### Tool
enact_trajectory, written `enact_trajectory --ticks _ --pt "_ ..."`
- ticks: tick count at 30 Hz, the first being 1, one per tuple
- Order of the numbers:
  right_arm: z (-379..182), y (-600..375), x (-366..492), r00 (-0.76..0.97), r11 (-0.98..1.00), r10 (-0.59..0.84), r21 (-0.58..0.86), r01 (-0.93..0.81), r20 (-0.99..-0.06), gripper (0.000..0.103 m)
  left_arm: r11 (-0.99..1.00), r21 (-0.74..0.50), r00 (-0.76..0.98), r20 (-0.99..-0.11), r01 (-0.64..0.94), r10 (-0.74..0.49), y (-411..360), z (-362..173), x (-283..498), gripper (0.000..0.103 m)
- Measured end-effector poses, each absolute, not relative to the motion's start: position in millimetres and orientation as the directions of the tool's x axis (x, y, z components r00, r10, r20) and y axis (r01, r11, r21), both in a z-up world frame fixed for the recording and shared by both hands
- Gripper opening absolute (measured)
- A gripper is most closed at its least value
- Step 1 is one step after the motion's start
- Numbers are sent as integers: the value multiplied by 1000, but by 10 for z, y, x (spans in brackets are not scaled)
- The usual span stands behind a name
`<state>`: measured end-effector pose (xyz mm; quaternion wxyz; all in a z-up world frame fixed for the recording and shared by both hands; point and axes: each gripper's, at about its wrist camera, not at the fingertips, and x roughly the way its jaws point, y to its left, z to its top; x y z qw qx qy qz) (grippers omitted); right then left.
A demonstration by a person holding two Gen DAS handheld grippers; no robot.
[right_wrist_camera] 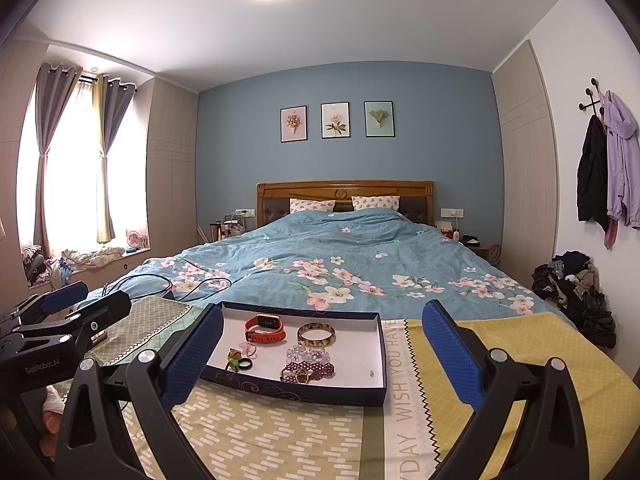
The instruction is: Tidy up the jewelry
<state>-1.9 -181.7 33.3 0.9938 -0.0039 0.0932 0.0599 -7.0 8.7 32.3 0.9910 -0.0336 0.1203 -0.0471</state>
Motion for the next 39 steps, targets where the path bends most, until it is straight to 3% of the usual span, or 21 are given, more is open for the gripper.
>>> enact_trajectory --ticks 39 --pt "301 -1806 -5 973 993 119 7 -120 -195 96 993 -87 965 -245 81 -100 69 286 -65 97"
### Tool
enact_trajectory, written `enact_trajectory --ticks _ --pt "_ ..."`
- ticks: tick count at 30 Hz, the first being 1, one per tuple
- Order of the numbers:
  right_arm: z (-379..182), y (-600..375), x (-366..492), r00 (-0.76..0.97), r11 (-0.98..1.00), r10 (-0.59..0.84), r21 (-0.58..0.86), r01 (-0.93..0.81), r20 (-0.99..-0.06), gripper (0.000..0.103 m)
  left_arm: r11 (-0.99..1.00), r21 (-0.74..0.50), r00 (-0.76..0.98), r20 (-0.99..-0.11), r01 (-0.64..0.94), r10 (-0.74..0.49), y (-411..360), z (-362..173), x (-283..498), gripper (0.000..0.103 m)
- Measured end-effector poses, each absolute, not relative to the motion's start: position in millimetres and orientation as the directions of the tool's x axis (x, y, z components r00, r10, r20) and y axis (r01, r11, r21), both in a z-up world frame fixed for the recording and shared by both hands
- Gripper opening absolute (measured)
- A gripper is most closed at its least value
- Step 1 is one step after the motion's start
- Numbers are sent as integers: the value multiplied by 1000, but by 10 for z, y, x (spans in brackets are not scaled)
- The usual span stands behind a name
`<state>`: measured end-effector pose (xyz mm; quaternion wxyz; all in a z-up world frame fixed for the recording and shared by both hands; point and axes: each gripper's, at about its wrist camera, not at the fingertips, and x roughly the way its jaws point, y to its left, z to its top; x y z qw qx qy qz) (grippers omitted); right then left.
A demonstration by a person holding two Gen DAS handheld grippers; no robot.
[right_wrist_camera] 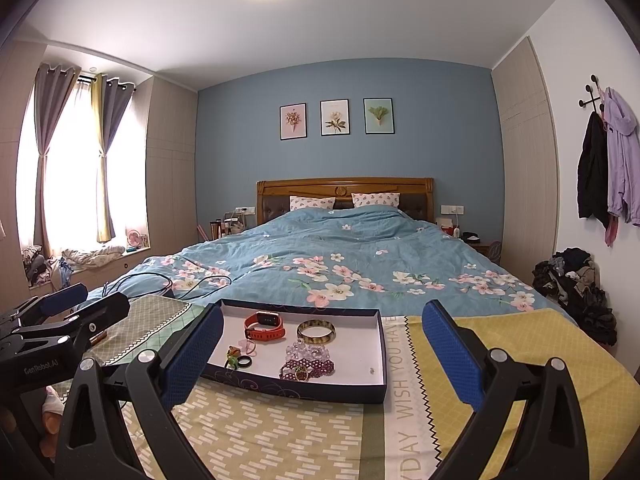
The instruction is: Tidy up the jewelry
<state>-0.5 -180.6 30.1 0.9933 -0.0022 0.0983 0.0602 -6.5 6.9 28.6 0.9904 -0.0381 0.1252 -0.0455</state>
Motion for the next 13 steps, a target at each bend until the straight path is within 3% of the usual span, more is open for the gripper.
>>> enact_trajectory --ticks 7,9,13 --pt "269 -1893 33 969 994 105 -1 -108 -225 96 993 -80 956 -274 82 -101 108 275 -14 97" --pt "228 -1992 121 956 994 98 -8 -105 -276 96 993 -82 949 -299 80 -101 132 251 30 97" --pt "-16 -2403 465 884 998 16 -48 -43 -468 96 997 -51 932 -357 52 -66 229 178 161 97"
